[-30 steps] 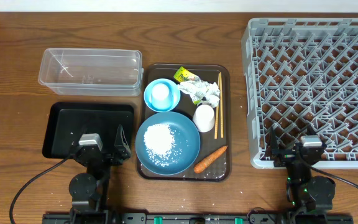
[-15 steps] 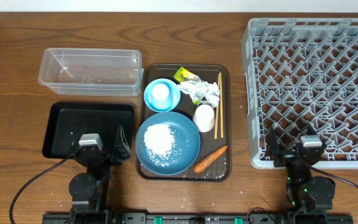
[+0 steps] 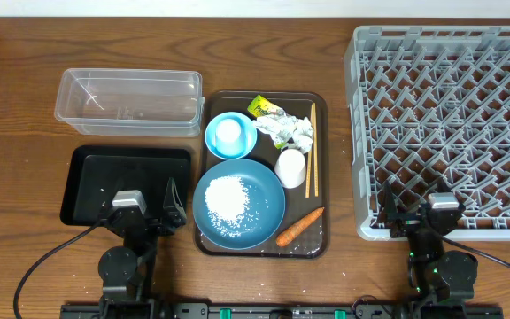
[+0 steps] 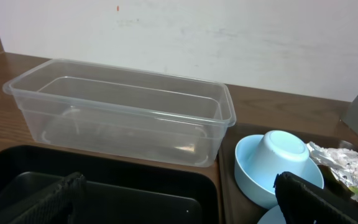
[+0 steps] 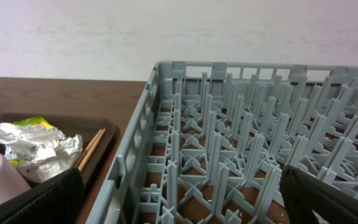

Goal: Sort waste into correct bins and load items into the dishwasher rack

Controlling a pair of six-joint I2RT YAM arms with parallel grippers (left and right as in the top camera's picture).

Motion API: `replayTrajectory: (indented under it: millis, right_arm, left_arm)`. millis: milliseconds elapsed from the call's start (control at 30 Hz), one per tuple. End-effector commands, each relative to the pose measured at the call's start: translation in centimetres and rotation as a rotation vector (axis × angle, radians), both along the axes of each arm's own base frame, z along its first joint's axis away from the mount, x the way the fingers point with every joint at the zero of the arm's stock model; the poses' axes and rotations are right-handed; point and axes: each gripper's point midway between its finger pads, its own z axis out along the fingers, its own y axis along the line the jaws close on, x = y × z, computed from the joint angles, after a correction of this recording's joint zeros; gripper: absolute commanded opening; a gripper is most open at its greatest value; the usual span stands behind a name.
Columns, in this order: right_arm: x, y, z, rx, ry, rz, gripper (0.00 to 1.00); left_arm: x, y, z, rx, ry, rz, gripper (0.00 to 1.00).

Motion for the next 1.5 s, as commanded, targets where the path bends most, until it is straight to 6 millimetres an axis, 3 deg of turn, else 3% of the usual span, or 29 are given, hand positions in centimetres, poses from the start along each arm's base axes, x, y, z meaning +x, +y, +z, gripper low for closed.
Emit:
replayTrajectory:
  millis: [0,1200,1267,1467]
  right_arm:
    - [0.0,-0.2,-0.1,-0.015,0.003,-0.007,0.99]
    - [0.0,-0.2,-0.1,-0.015,0.003,-0.007,0.99]
    - [0.0,-0.2,-0.1,-0.015,0.003,-0.007,0.99]
    - [0.0,-0.2,-0.1,-0.015,0.003,-0.007,0.99]
  left_arm:
    - [0.0,0.2,-1.6,0.015,0.039,0.010,0.98]
    - [0.0,0.0,-1.6,0.007,0.036,0.002,0.98]
    - [0.0,-1.5,-1.4,-0.087,0.033,-0.073,0.98]
    - [-1.9,-8.2,-0.7,-0.592,0.143,-0.417,0.98]
